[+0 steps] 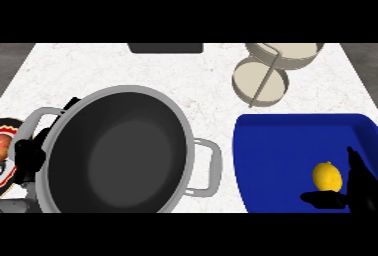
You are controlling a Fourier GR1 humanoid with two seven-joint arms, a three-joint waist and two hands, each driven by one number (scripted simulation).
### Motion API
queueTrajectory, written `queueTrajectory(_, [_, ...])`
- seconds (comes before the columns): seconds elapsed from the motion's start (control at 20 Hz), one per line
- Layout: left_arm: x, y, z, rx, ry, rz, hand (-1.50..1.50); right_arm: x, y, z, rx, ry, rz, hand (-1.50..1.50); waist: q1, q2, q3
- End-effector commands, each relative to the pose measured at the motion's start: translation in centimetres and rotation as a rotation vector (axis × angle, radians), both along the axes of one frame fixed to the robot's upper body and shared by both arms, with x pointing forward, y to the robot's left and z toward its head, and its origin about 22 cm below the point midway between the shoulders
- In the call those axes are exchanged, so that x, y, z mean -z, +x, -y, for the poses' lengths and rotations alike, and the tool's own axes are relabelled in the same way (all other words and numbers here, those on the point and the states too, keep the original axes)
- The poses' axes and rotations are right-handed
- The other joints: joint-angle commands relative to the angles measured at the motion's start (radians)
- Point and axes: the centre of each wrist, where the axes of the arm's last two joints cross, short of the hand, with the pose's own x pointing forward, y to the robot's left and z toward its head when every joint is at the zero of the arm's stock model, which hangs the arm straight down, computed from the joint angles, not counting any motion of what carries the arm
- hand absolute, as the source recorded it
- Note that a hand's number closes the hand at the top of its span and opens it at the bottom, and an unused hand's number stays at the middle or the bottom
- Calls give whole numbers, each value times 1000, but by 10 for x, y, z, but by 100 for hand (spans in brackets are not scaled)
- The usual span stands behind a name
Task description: Pick the lemon from the tray and place it in the tiered basket
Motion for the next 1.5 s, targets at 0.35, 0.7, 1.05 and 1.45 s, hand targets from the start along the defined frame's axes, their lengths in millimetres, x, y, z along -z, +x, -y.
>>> queueTrajectory(0.35, [3,1,-4,3,11,-7,0,17,7,8,-123,57,-160,150,0,2,-2])
queueTrajectory(0.7, [11,-8,16,4,4,5,0,31,18,-27,-169,-46,-129,150,3,2,-2])
queueTrajectory(1.05, [-3,4,15,38,-1,31,0,-34,46,91,-581,-355,-108,150,49,21,6])
queueTrajectory(1.45, [1,4,5,9,4,21,0,-112,73,163,-750,-396,398,150,28,14,9])
